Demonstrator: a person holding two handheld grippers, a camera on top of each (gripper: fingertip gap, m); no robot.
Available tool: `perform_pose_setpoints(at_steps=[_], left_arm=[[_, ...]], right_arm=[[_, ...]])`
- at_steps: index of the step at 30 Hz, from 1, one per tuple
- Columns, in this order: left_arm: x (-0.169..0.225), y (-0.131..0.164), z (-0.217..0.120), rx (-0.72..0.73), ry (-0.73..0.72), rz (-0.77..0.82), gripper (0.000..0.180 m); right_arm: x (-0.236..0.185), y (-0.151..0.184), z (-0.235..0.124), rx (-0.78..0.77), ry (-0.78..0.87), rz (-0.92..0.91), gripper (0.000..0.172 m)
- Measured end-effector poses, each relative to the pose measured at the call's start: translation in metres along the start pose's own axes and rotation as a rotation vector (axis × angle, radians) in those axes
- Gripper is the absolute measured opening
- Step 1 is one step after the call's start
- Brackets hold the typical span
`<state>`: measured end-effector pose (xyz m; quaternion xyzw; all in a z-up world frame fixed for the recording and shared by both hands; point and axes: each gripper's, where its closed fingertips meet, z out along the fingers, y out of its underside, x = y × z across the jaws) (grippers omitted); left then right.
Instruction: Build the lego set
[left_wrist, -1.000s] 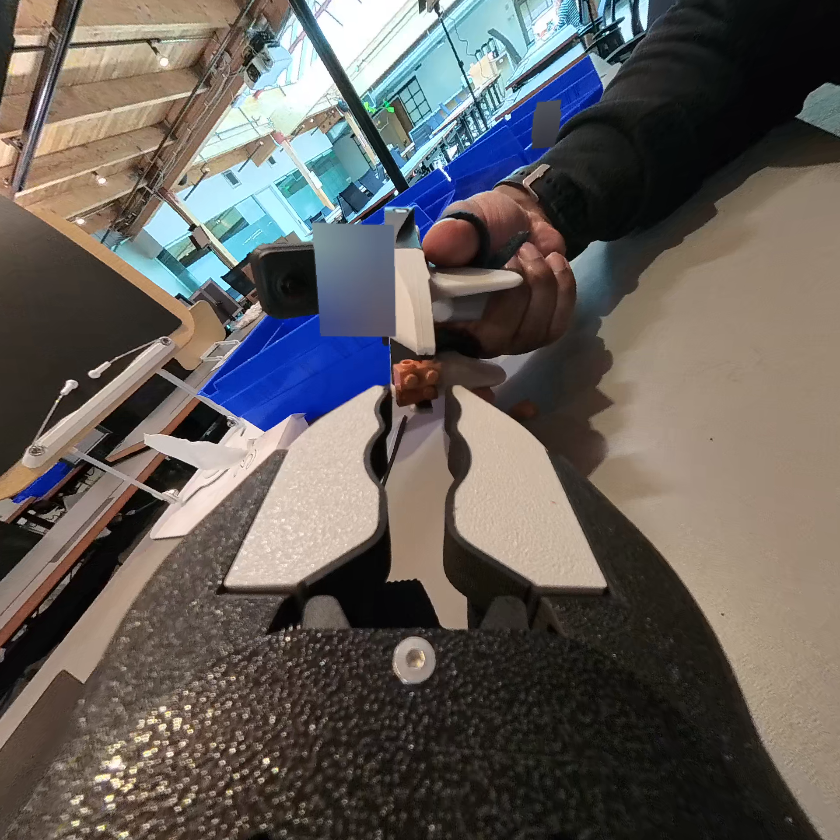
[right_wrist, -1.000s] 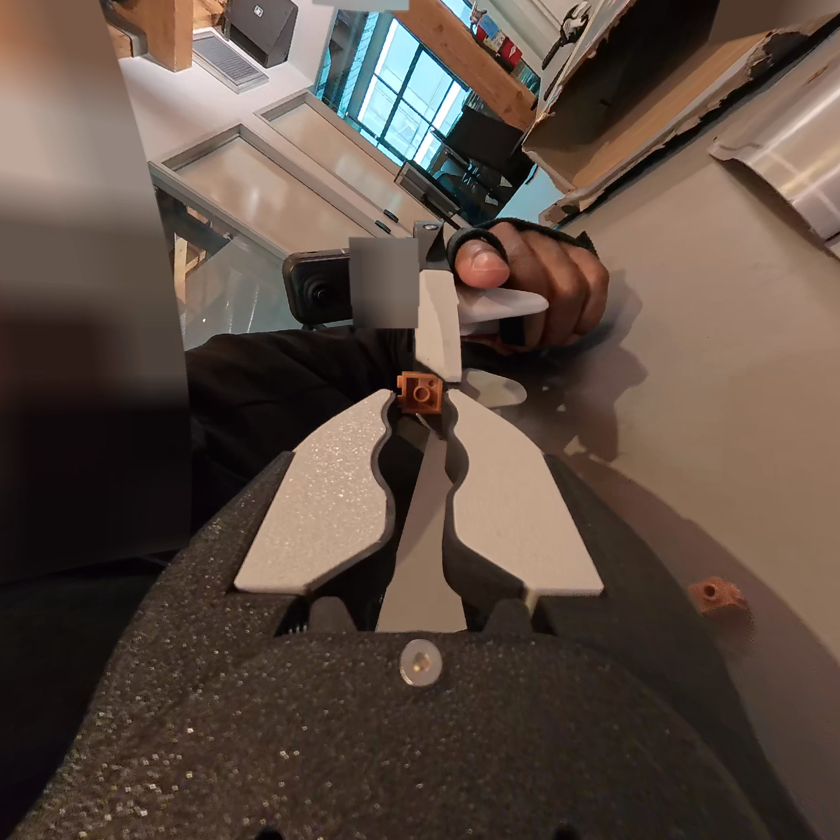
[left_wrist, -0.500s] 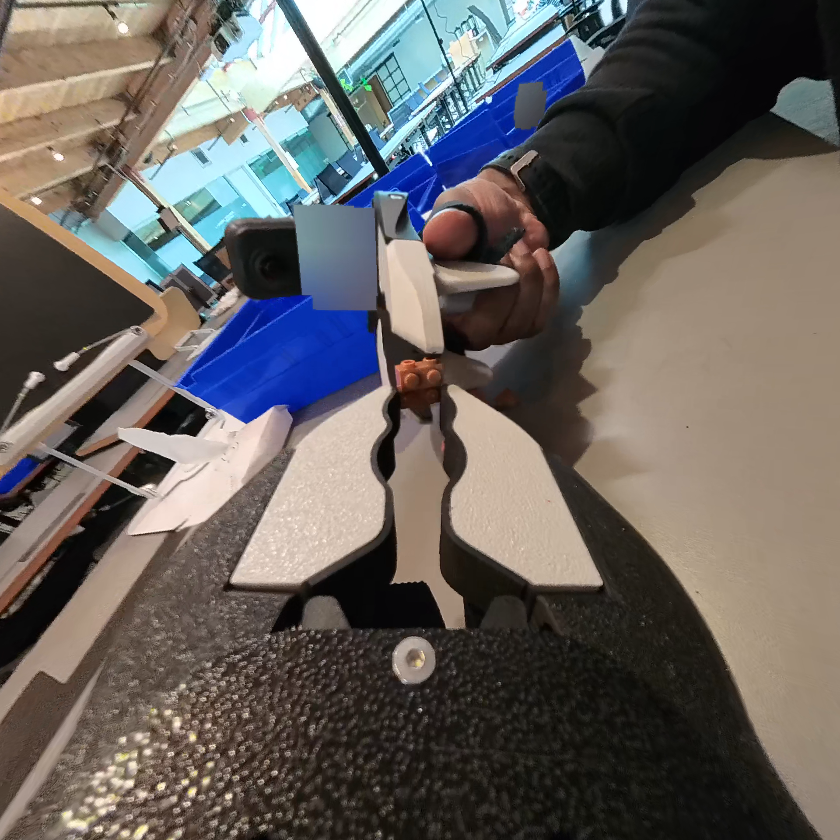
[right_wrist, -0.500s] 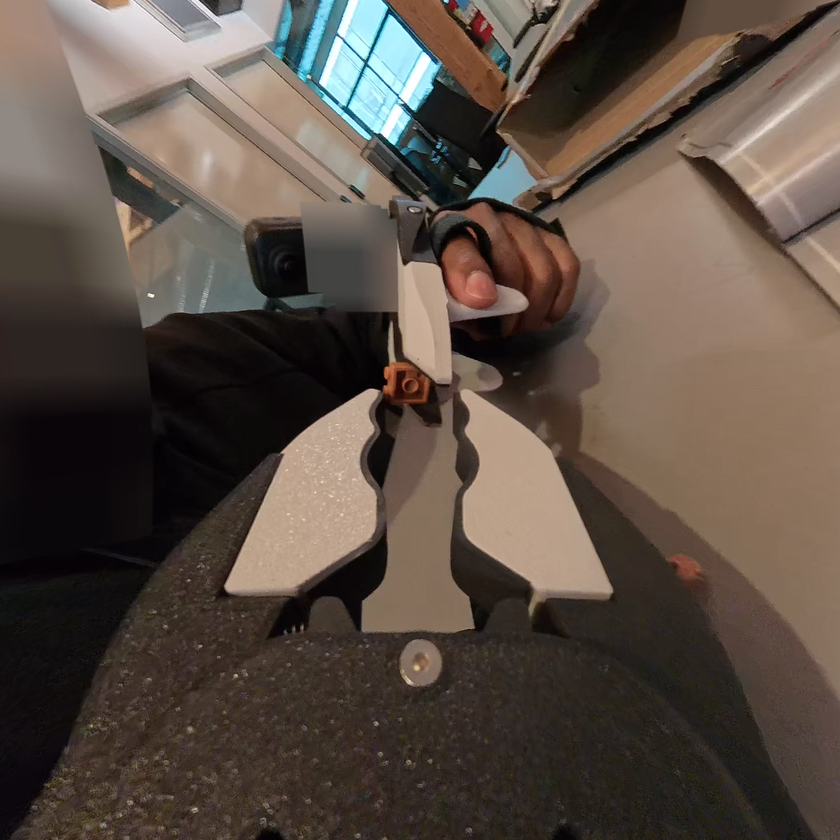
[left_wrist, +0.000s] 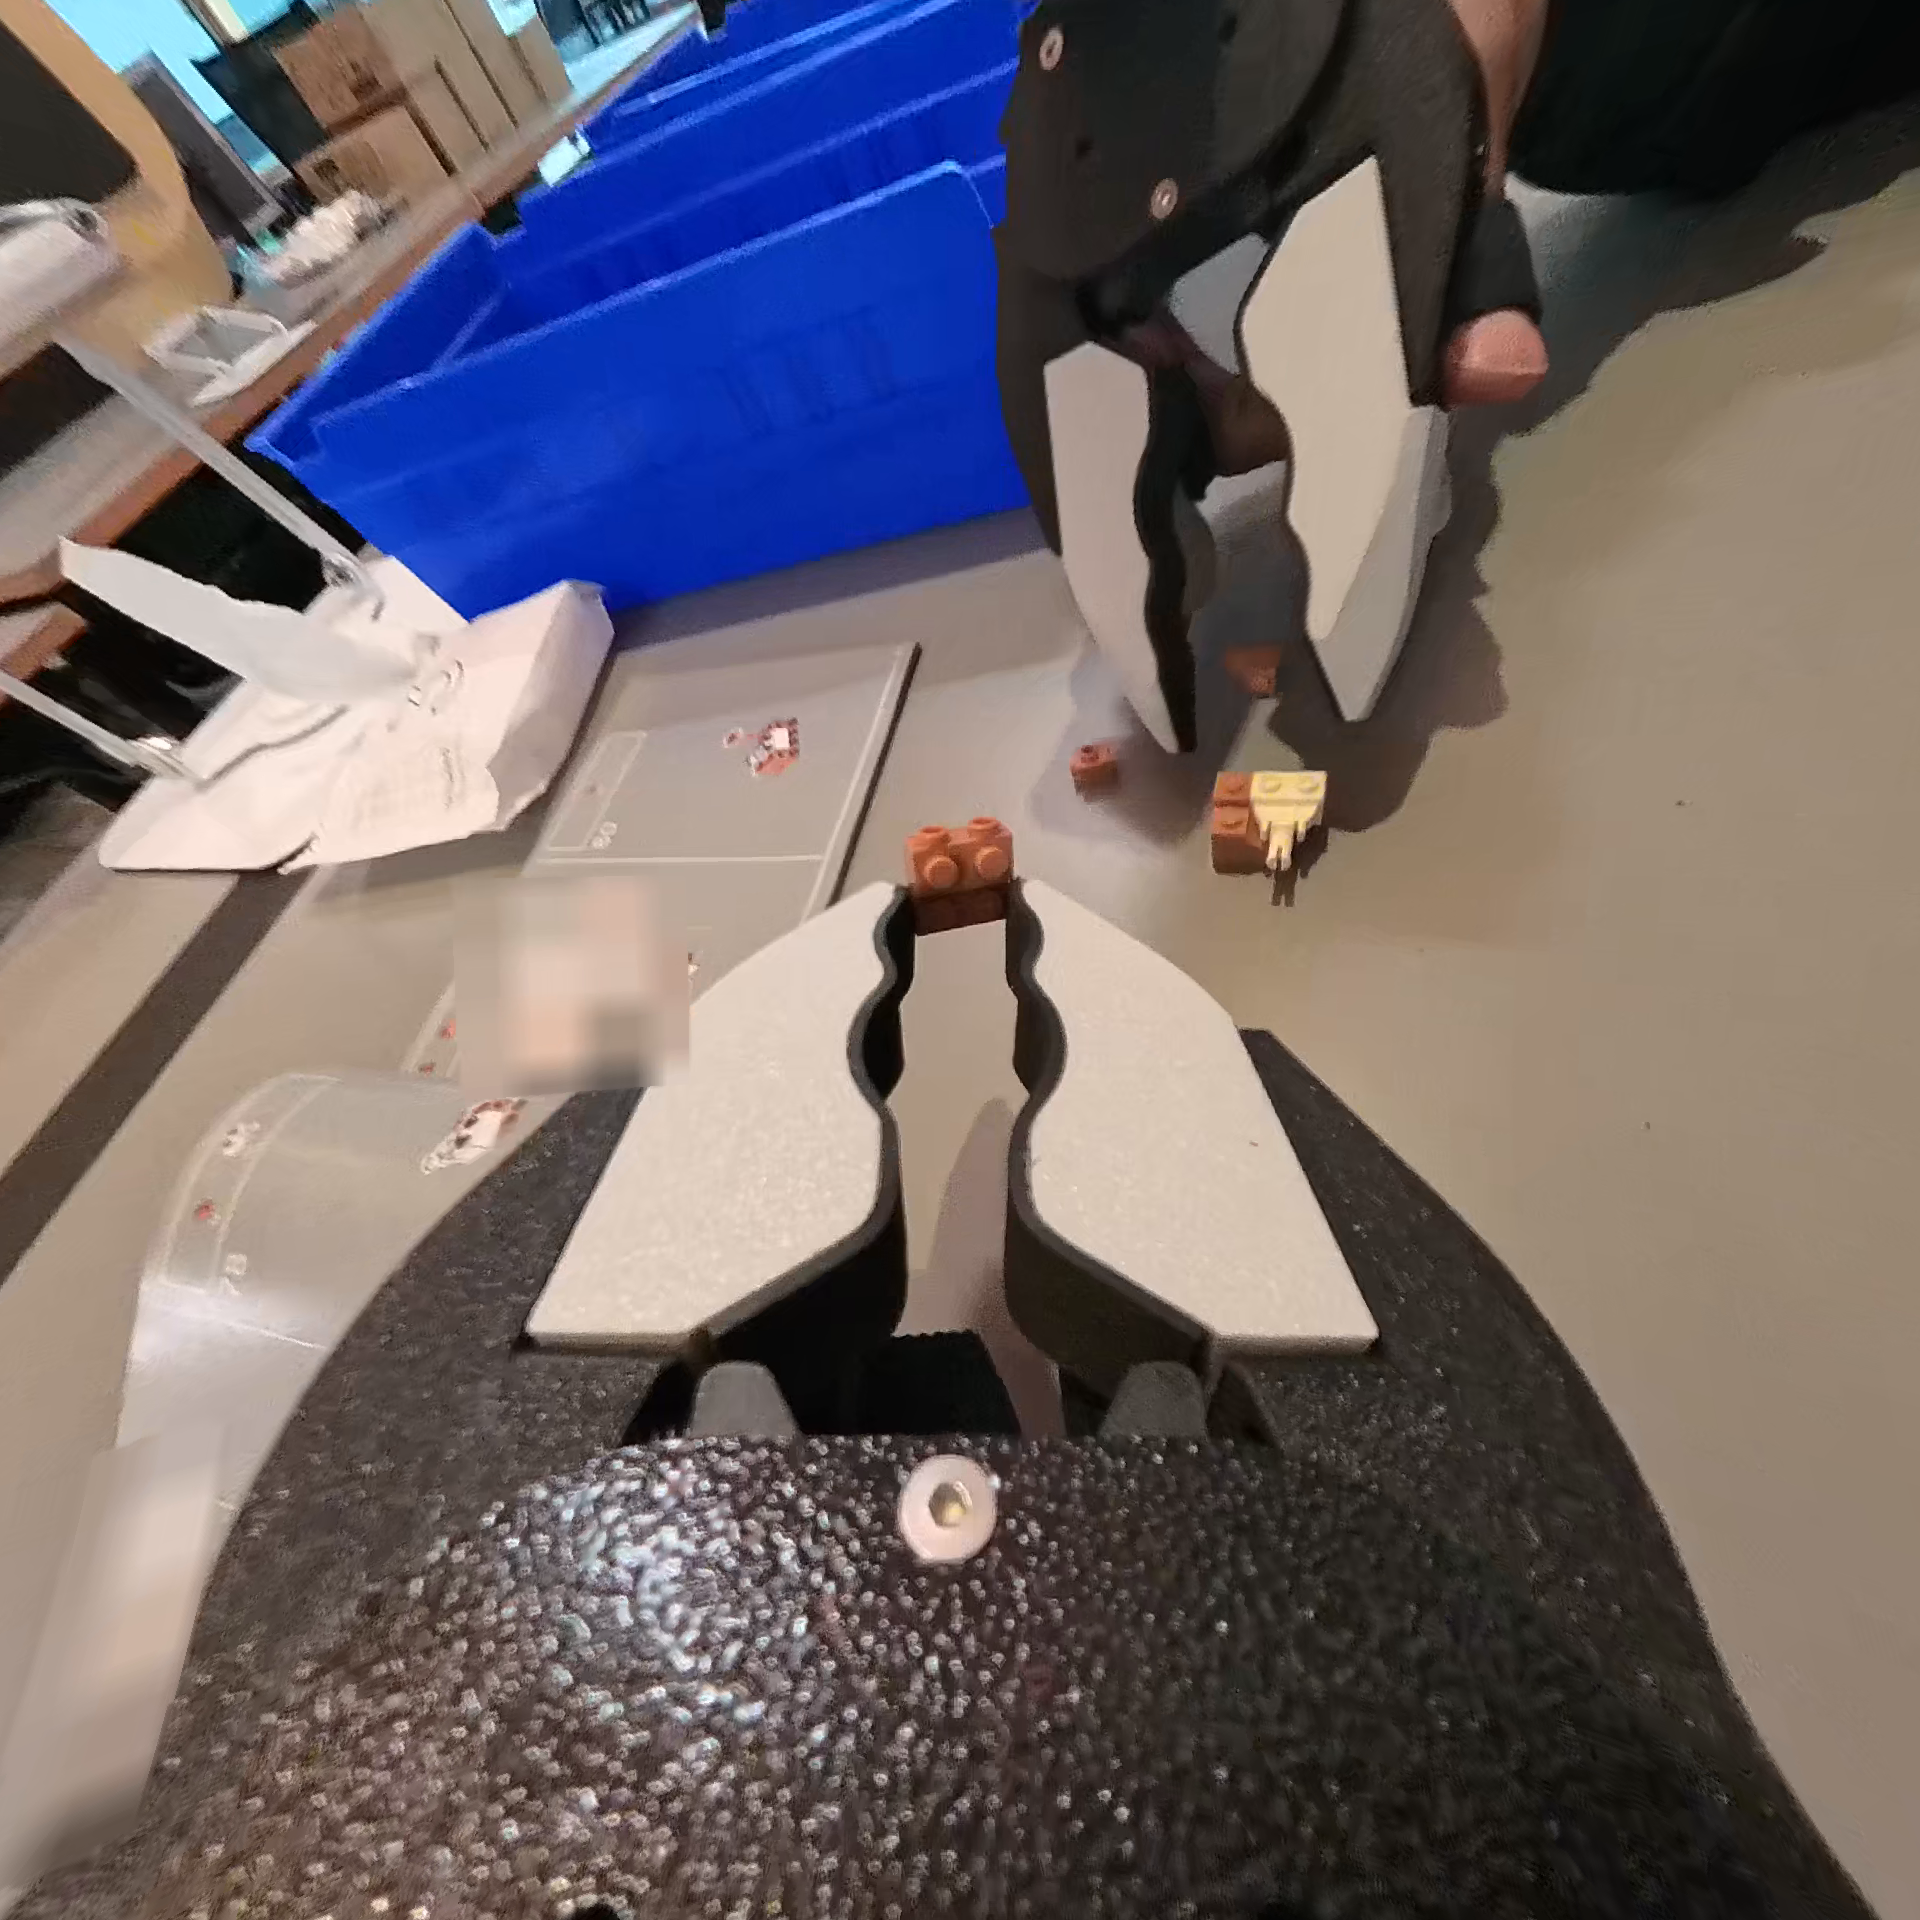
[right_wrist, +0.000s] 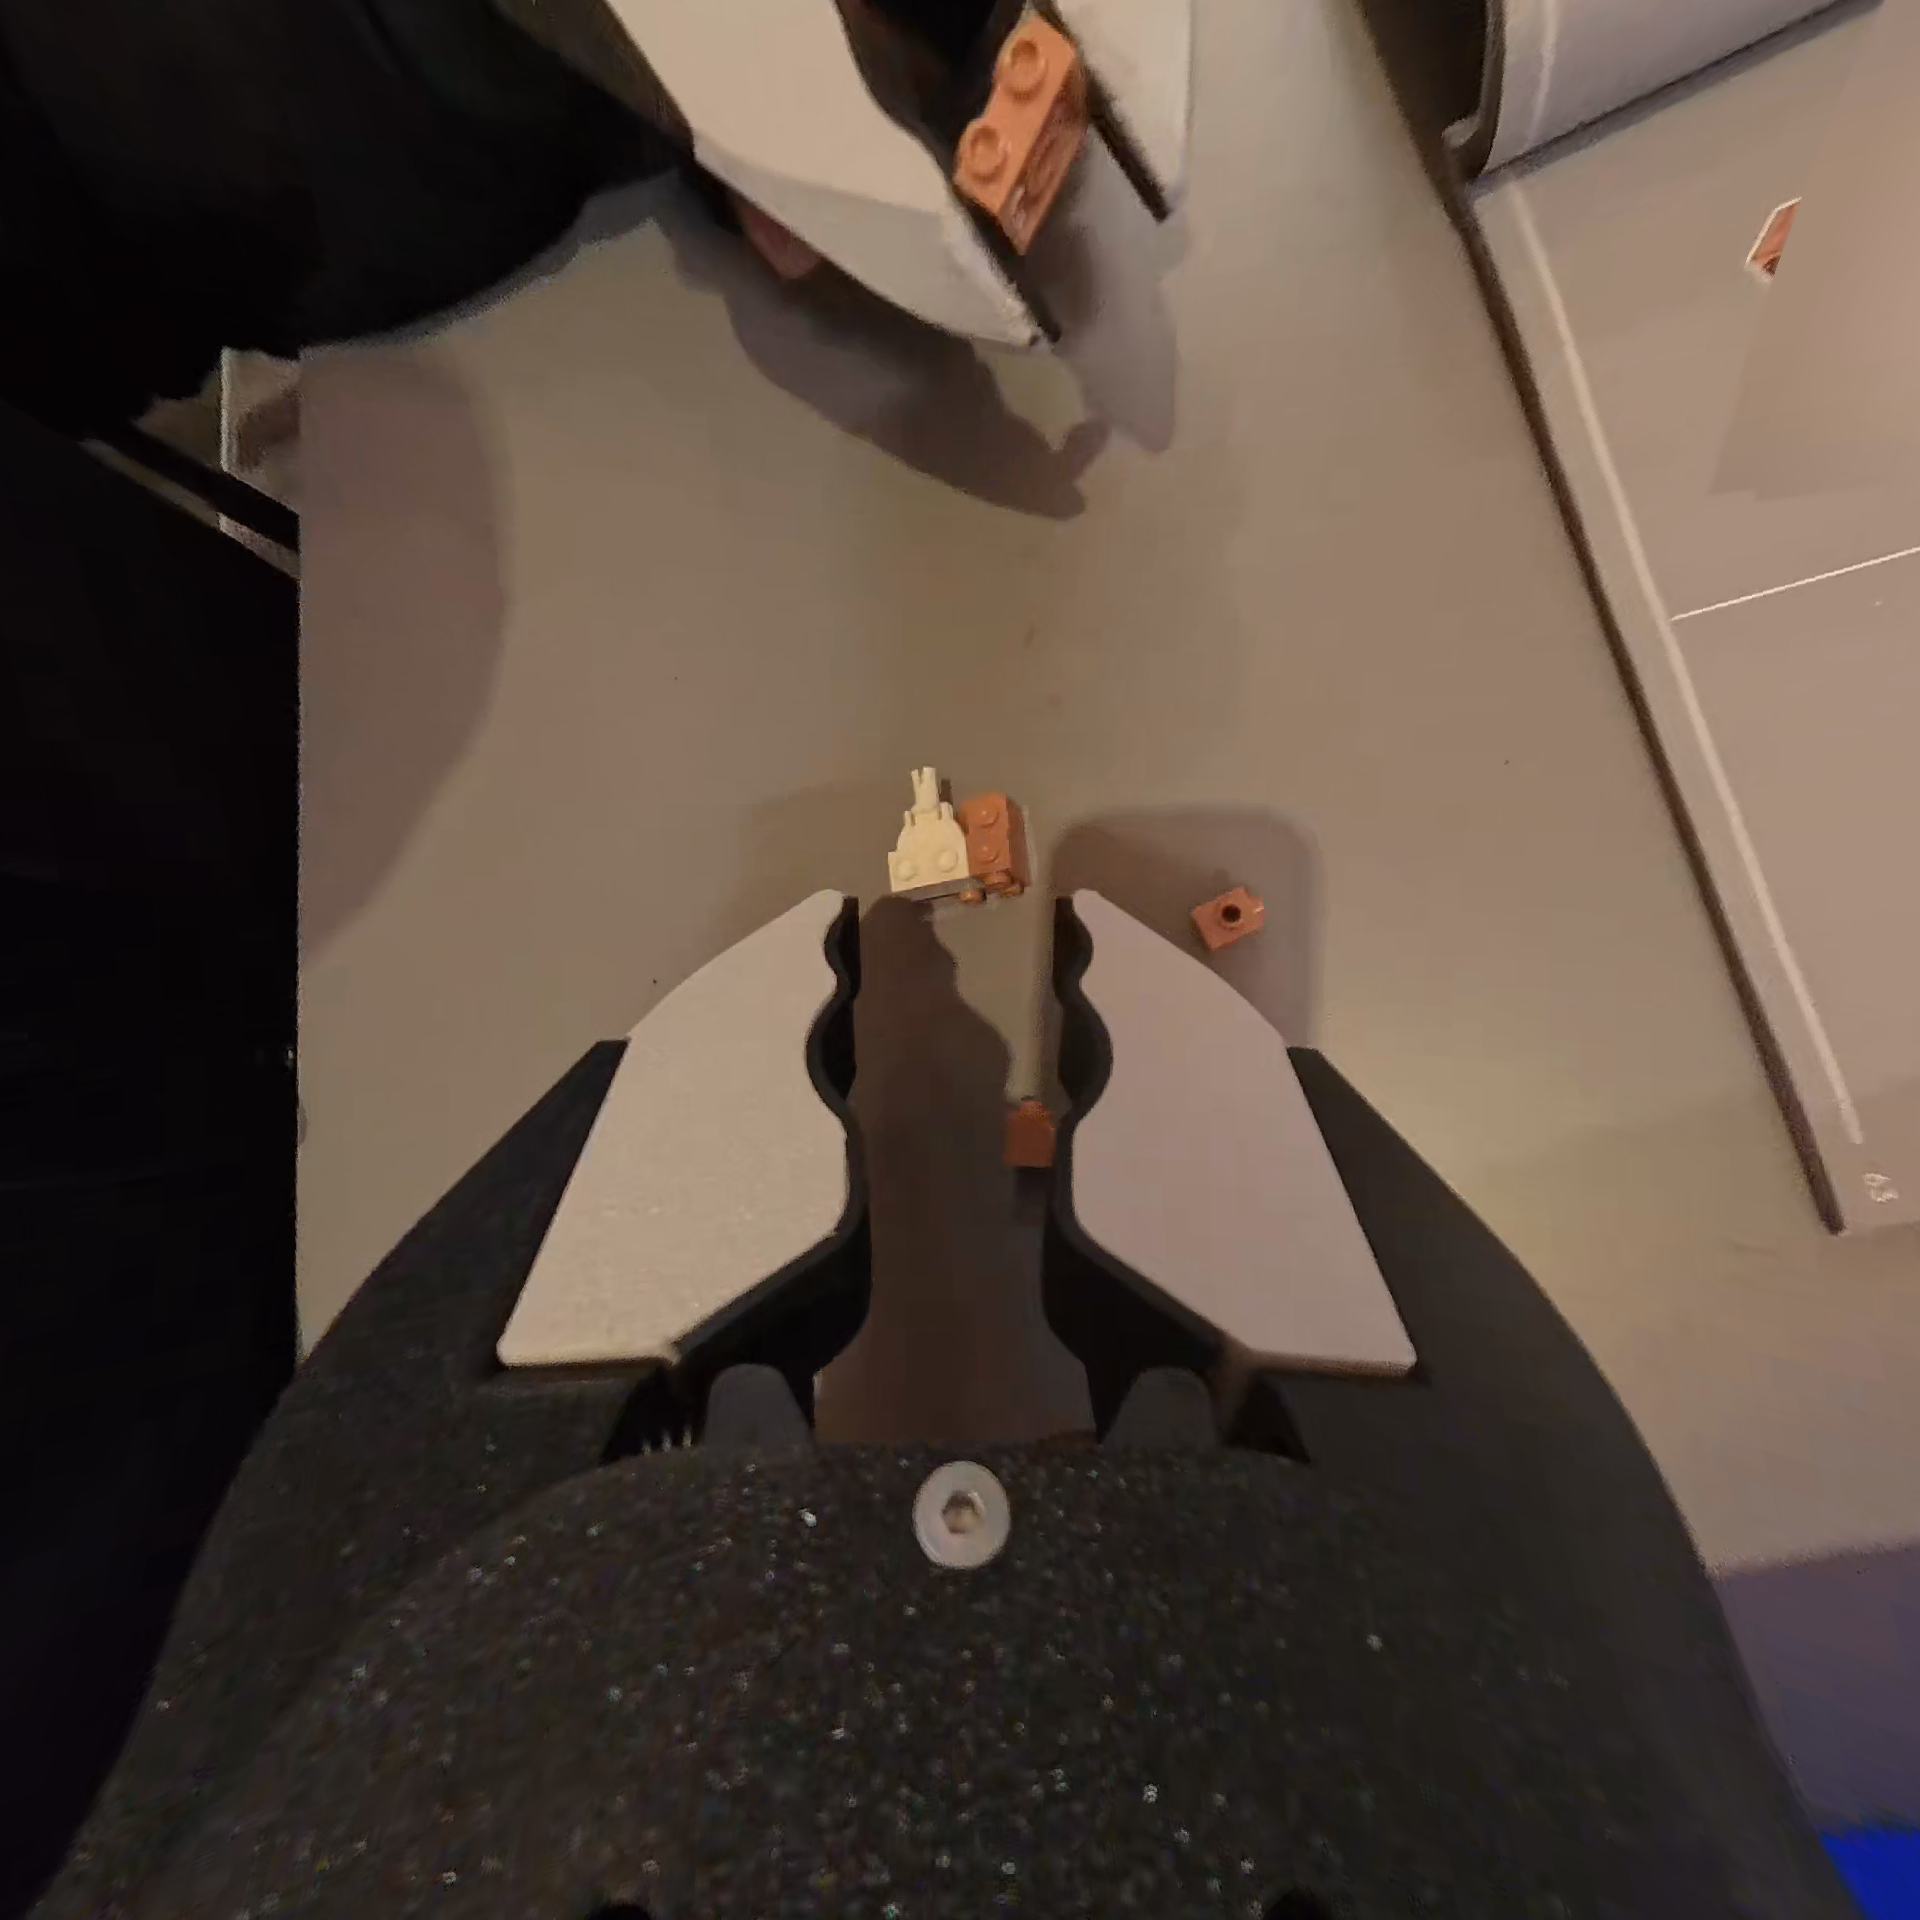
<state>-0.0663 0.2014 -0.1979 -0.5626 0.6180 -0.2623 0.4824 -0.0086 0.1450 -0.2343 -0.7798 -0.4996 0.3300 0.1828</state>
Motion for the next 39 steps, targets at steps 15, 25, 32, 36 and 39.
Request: perform_pose_setpoints(at_steps=[15, 25, 32, 36, 39], left_arm=[[0.003, 0.009, 0.000, -0.079, 0.034, -0.018, 0.016], [0.002, 0.010, -0.001, -0.085, 0.034, -0.025, 0.016], [0.008, 0.014, 0.001, -0.105, 0.072, -0.024, 0.016], [0.009, 0.015, 0.001, -0.111, 0.079, -0.019, 0.016], [0.008, 0.017, 0.000, -0.116, 0.083, -0.018, 0.016]], right_arm=[[0.001, -0.014, 0.022, -0.009, 0.076, -0.066, 0.003], [-0.001, -0.017, 0.026, -0.027, 0.090, -0.104, 0.008], [-0.006, -0.012, 0.029, -0.032, 0.084, -0.111, 0.009], [-0.010, -0.022, 0.041, -0.017, 0.094, -0.132, 0.011], [-0.010, -0.030, 0.047, 0.007, 0.105, -0.152, 0.015]])
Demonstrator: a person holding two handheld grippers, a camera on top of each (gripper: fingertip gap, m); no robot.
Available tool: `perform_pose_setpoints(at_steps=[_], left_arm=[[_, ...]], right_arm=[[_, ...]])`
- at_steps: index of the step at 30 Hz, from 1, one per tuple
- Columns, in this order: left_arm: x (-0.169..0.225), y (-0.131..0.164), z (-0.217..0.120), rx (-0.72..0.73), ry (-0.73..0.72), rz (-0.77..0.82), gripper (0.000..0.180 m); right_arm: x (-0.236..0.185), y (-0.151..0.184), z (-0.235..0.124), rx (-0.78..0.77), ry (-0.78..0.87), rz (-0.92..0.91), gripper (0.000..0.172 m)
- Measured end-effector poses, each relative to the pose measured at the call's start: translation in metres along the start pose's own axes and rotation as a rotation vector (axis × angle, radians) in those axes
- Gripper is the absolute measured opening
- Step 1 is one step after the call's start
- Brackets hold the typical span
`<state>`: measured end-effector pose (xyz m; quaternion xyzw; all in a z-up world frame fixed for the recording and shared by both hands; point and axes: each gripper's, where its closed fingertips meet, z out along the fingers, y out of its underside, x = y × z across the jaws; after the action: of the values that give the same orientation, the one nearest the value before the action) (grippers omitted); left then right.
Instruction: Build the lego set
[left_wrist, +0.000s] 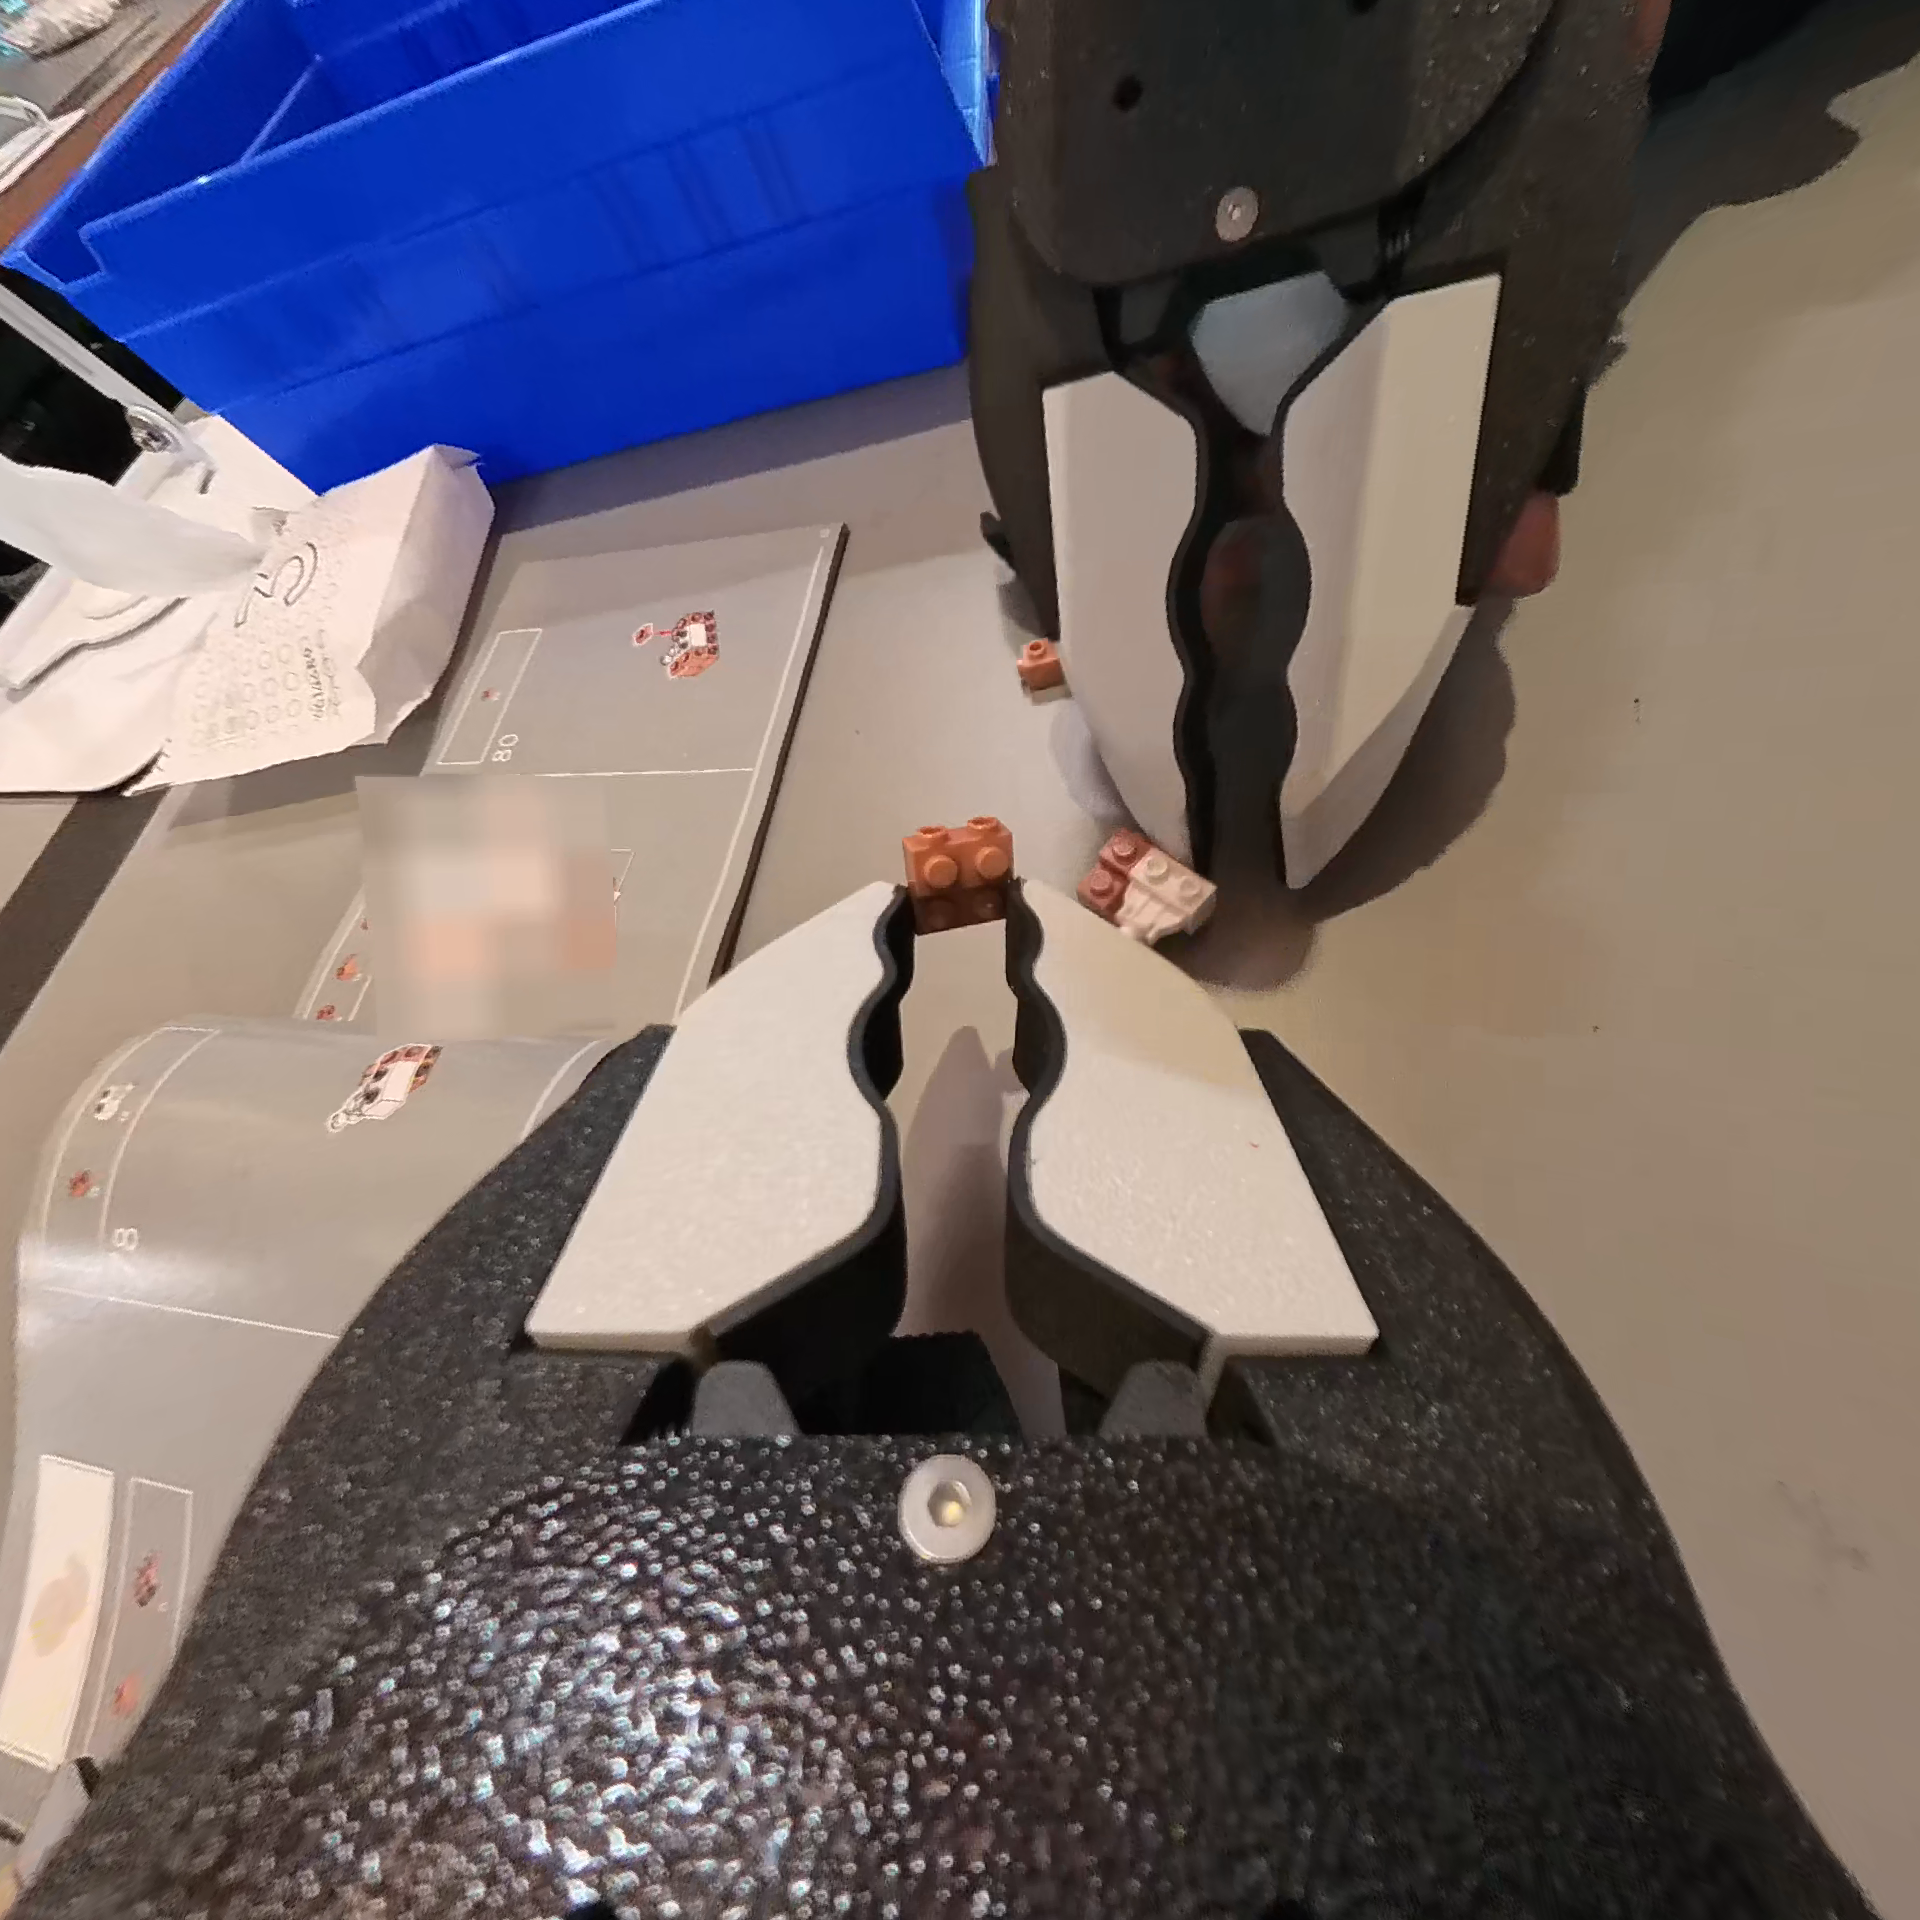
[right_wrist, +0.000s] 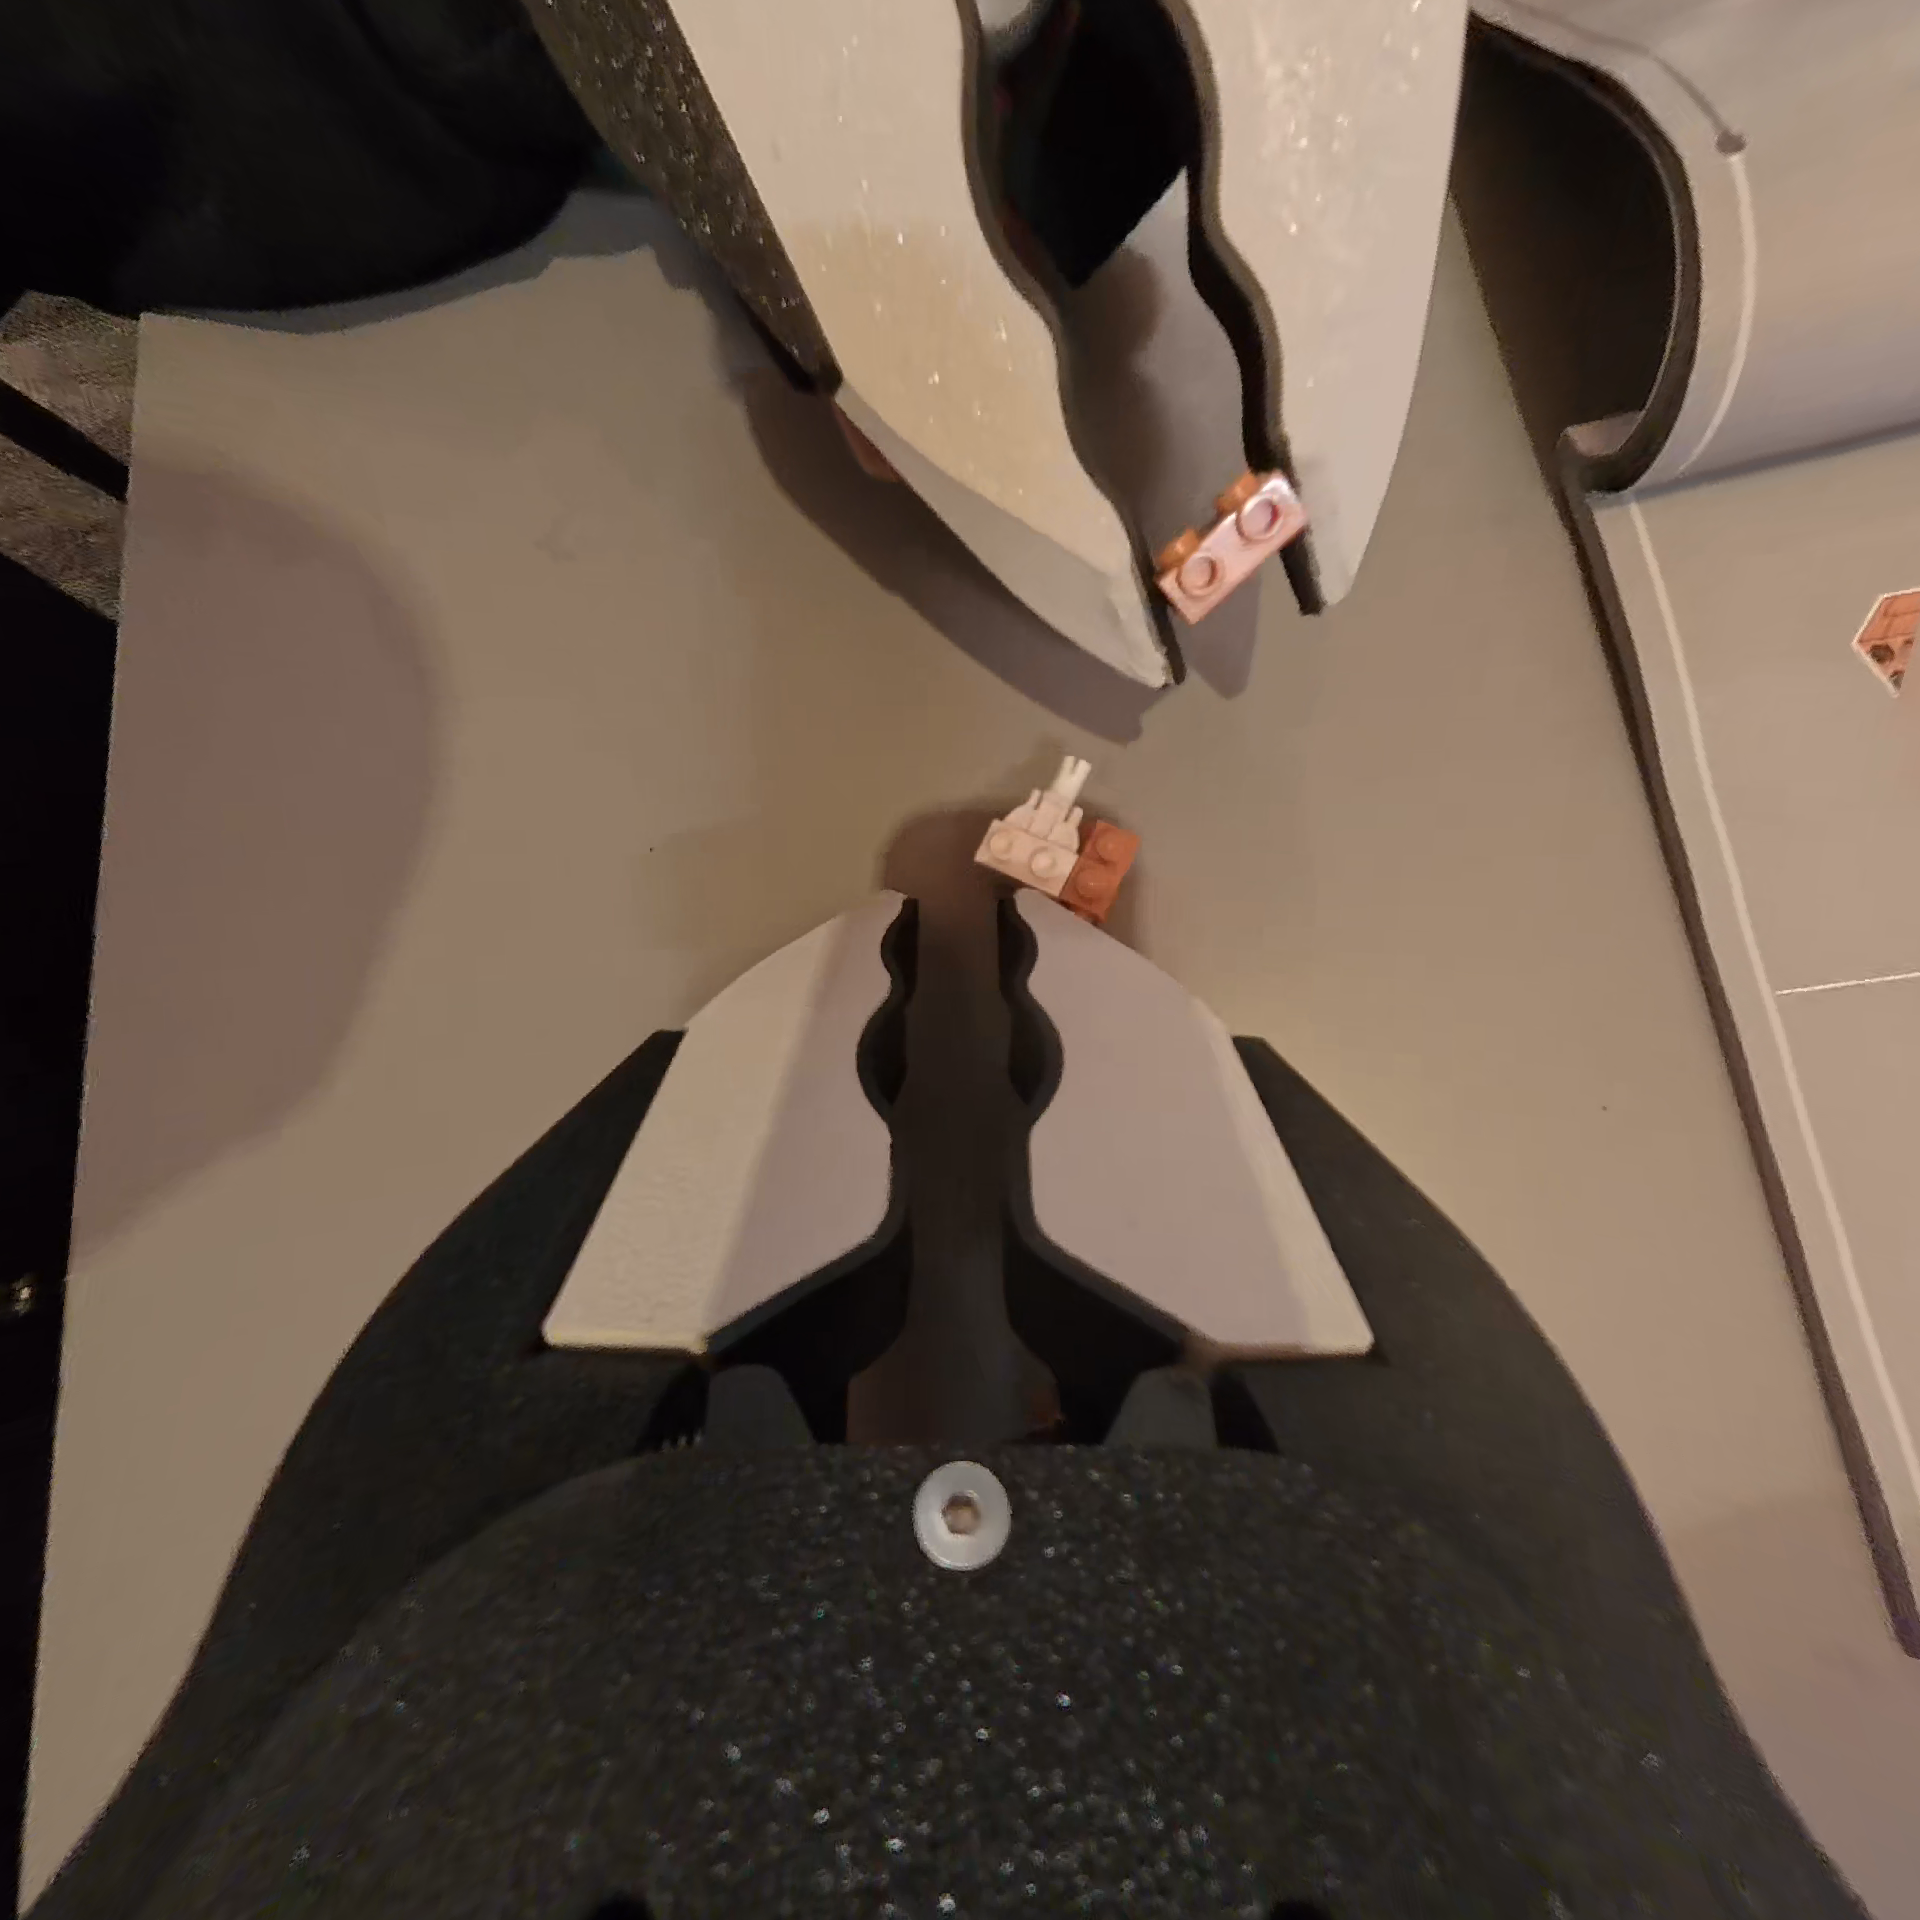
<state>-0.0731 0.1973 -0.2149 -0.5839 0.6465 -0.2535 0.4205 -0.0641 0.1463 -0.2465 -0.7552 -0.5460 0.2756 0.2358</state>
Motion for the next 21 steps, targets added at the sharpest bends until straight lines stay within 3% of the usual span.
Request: perform_pose_setpoints(at_steps=[11, 17, 21], left_arm=[[0.011, 0.007, 0.000, -0.010, 0.091, 0.008, 0.016], [0.033, 0.002, -0.006, -0.002, 0.220, 0.037, 0.016], [0.054, 0.004, -0.005, -0.070, 0.323, 0.027, 0.016]], right_arm=[[0.009, 0.011, -0.015, 0.030, 0.050, -0.006, 0.019], [0.015, 0.020, -0.038, 0.073, 0.105, -0.018, 0.020], [0.013, 0.027, -0.048, 0.116, 0.132, -0.021, 0.017]])
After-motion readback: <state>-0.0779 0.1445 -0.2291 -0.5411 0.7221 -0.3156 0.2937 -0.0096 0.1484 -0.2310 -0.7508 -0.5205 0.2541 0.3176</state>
